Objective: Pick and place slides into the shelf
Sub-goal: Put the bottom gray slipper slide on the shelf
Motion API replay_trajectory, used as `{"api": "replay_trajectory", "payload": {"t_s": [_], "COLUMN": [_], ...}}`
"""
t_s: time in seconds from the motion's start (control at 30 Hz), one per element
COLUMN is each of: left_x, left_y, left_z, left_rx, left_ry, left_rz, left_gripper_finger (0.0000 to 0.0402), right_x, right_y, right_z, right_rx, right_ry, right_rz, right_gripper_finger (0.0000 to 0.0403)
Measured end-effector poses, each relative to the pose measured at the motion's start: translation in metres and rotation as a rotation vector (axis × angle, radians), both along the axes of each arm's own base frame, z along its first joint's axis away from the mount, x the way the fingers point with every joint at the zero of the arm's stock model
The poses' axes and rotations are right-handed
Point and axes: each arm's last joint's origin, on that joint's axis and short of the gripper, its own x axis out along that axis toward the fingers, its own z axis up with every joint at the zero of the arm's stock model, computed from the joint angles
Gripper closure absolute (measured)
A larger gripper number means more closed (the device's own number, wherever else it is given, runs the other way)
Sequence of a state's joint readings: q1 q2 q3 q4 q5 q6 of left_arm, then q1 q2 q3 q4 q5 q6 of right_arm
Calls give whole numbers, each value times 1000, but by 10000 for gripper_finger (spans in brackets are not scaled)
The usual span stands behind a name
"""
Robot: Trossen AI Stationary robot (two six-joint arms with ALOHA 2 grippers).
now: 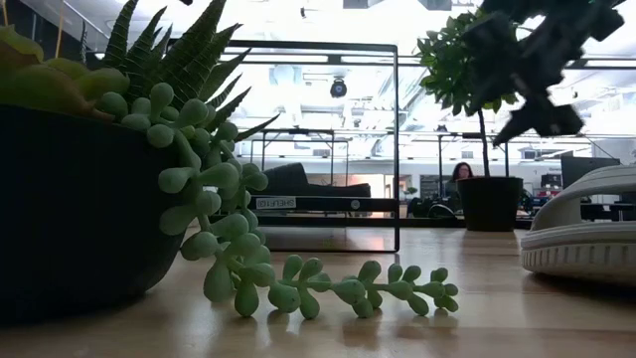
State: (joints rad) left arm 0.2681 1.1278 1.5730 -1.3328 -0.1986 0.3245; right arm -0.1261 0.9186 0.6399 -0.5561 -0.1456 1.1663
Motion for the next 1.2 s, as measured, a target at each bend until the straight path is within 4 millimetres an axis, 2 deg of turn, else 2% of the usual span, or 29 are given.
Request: {"api": "replay_trajectory", "payload": {"t_s": [0.33,0.57,0.77,1.0,1.2], "left_x": [0,0,0,0,0], "left_y": [0,0,0,0,0], "left_z": [0,0,0,0,0], "left_rx": [-15,-18,-16,-16,-16], "left_ry": [-10,-12,-12,-11,-11], "left_rz": [21,27,28,28,28], "left_gripper_finger": [332,332,332,332,332], "right_x": [5,12,29,30,38], "right_y": [49,73,97,117,130], "right_z": [-13,-28,-41,-59,-62], "right_rx": [156,174,208,209,234], "right_ry": [120,215,186,278,216], "right_rz": [261,313,416,443,468], "right_gripper_finger": [169,169,169,169,169]}}
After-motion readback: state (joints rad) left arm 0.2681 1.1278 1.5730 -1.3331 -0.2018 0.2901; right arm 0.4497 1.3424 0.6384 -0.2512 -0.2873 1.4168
